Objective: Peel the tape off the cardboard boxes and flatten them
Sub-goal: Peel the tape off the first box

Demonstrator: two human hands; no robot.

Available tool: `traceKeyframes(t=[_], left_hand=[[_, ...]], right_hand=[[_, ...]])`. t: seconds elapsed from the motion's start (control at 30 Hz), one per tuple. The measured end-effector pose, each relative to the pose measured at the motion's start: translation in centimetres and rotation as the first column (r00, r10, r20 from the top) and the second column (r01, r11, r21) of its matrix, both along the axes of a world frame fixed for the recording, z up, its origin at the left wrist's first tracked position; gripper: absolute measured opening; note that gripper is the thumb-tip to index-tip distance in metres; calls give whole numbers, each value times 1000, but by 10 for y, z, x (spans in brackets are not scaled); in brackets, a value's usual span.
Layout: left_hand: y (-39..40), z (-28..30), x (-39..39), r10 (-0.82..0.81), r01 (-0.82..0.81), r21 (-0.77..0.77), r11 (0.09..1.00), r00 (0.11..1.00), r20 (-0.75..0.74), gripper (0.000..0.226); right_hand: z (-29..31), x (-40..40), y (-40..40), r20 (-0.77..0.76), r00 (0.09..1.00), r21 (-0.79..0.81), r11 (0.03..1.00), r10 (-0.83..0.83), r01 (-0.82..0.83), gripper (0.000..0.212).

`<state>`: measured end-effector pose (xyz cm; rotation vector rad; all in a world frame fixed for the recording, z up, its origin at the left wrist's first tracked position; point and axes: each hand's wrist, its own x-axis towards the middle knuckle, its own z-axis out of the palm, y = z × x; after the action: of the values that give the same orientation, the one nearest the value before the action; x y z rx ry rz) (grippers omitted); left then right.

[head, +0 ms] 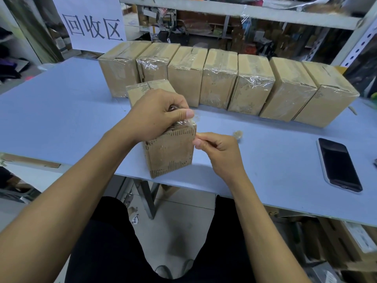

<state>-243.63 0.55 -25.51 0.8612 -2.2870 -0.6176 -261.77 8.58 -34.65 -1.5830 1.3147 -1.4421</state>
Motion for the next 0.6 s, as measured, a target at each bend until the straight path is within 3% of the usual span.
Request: traceKeyframes(t=[0.27,0.37,0.47,0.6], left_hand=[[3,-3,4,-4,3,-37,999,999,-41,25],[3,-5,7,18,-22,-50,999,998,-64,26],[3,-3,-1,68,-68,-64,996,998,9,27],[3,1,-10,118,-113,-63,992,989,92,23]], right_hand=[[25,-15,-13,-114,992,-66,996,48,-56,16],[42,-12,-12,-41,998,-98,994,45,-49,17],[71,-12,-14,63,997,-144,989,51,-41,20],[94,-14,-12,92,991,-32,995,93,-90,20]])
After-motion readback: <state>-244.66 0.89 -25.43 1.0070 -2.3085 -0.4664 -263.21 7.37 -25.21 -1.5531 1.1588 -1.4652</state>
